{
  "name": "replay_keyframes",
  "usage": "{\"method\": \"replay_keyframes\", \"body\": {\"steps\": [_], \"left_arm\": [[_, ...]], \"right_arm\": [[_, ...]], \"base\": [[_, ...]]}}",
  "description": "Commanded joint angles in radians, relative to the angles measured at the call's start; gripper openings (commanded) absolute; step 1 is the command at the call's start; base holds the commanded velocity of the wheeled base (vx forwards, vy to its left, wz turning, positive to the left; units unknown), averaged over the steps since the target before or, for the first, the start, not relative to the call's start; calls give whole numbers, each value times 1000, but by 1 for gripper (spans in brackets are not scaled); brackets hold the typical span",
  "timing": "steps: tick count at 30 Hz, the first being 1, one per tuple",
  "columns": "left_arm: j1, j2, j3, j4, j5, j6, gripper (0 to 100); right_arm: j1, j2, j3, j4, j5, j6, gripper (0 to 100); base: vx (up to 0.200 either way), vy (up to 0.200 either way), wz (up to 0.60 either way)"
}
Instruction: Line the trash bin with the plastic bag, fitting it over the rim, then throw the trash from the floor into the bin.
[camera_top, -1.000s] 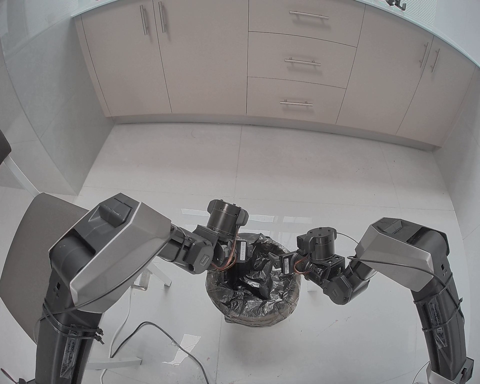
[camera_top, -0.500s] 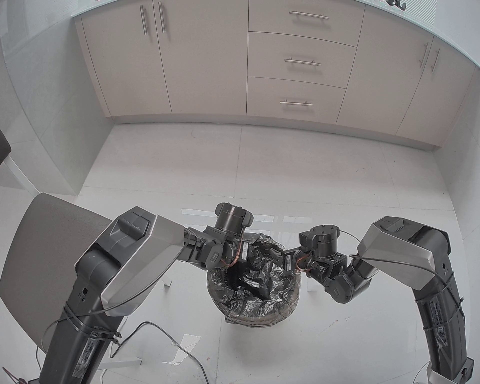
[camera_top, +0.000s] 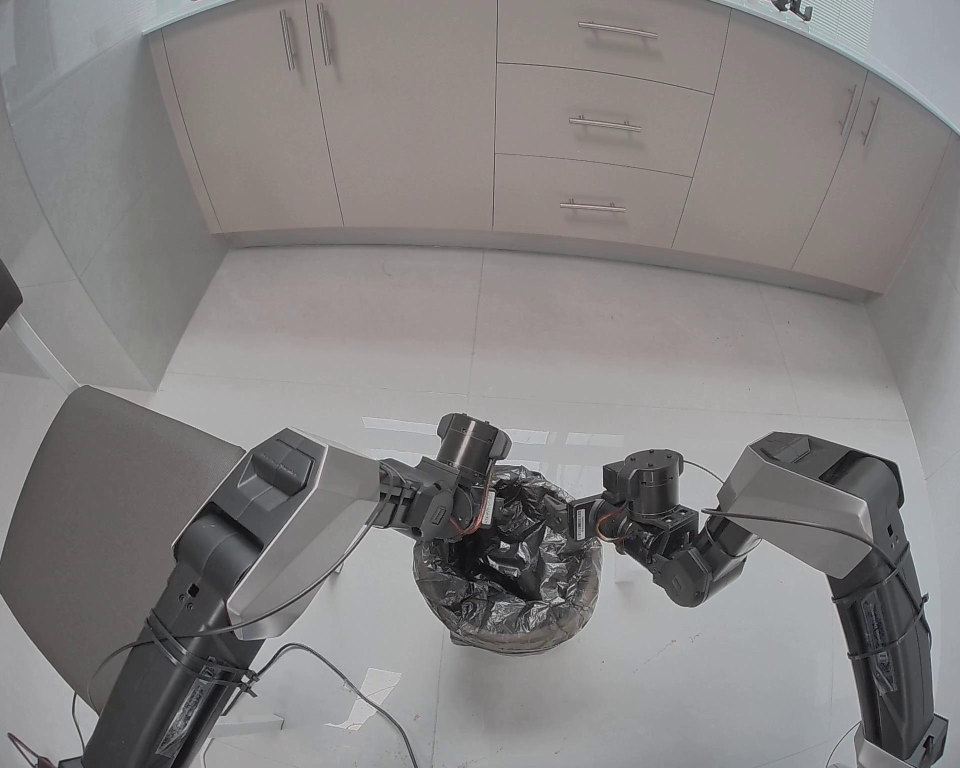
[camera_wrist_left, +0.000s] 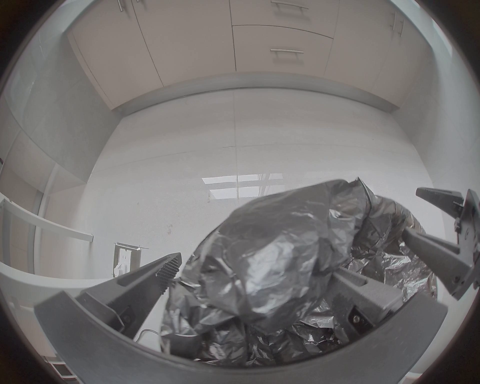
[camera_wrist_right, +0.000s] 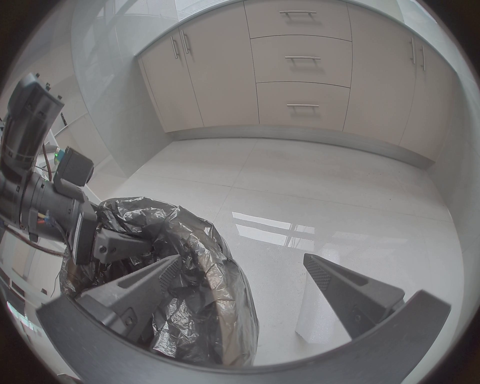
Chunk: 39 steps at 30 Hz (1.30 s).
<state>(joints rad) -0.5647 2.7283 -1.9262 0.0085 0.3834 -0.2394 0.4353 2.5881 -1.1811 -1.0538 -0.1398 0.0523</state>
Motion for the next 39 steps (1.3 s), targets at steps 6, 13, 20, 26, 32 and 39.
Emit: {"method": "replay_keyframes", "body": {"steps": [6, 13, 20, 26, 32, 39], "left_arm": [[-12, -183, 102, 1, -1, -41, 100], [-15, -412, 188, 77, -12, -46, 100], [-66, -682, 297, 142, -9, -61, 100], [-133, -1018, 394, 215, -8, -58, 100], [-103, -1322, 483, 369, -8, -47, 100], [327, -1754, 789, 396, -28, 52, 100]], "right_arm": [[0, -52, 55, -2, 3, -2, 100], [10, -146, 159, -14, 11, 0, 100], [3, -256, 228, -3, 29, 29, 100], [-18, -325, 196, 112, 31, 87, 100], [-79, -327, 67, 230, 26, 90, 100], [-122, -312, -66, 328, 22, 89, 100]], "base": [[0, 0, 0], [0, 0, 0], [0, 0, 0], [0, 0, 0], [0, 0, 0], [0, 0, 0]]}}
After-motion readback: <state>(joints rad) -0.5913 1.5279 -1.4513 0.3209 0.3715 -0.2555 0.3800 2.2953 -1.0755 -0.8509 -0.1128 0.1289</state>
